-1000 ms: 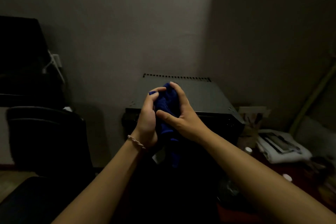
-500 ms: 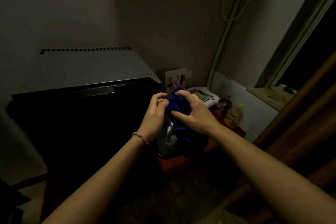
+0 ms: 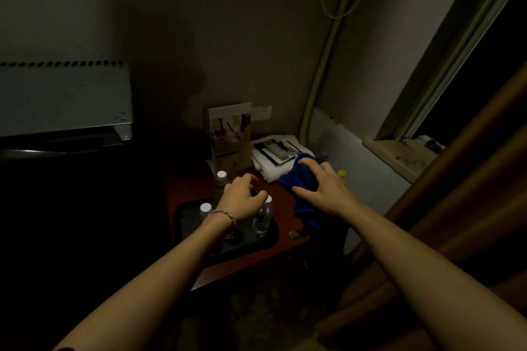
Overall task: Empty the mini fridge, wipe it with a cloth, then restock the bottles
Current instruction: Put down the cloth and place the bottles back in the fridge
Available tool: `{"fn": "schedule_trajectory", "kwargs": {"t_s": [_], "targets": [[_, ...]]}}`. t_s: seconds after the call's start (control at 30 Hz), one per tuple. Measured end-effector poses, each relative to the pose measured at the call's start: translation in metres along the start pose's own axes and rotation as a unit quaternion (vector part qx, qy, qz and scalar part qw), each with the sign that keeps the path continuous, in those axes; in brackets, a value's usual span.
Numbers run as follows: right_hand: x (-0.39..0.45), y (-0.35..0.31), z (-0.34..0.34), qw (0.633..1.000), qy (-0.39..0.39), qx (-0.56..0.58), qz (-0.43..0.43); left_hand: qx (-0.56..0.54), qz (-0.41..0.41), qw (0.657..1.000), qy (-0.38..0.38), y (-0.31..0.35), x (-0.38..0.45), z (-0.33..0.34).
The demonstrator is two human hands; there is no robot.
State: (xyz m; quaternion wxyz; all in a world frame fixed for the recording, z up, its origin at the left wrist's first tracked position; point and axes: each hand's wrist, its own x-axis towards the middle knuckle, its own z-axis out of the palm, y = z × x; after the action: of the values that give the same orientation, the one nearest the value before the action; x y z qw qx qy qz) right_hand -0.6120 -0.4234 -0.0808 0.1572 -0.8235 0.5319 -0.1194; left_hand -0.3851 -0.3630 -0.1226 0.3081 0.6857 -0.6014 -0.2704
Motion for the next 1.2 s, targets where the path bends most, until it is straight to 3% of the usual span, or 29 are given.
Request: {"fn": "schedule_trajectory", "kwargs": {"t_s": [0.13,0.47,0.77,1.03,1.2], "targets": [[0.034,0.037,0.022,0.999,-0.039,-0.006,0.013,0.064,-0.015,0.997,-0.028,-0.006,0.034,0.023],[0.149,0.097,0.101,0.985,-0.153,-0.062,0.053,0.110,-0.052,0.992,-0.039,-0.035,0.146,0.059],[0.182,0.148,0.186,0.957,-0.279,-0.022,0.077,0.135,-0.108,0.983,-0.060,-0.059,0.171,0.083],[0.183,0.162,0.178,0.942,-0.324,-0.063,0.060,0.119,-0.149,0.981,-0.041,-0.041,0.154,0.096],[0.179,0.139,0.146,0.956,-0.288,-0.050,-0.005,0.108,-0.161,0.981,0.008,-0.028,0.130,0.090]]}}
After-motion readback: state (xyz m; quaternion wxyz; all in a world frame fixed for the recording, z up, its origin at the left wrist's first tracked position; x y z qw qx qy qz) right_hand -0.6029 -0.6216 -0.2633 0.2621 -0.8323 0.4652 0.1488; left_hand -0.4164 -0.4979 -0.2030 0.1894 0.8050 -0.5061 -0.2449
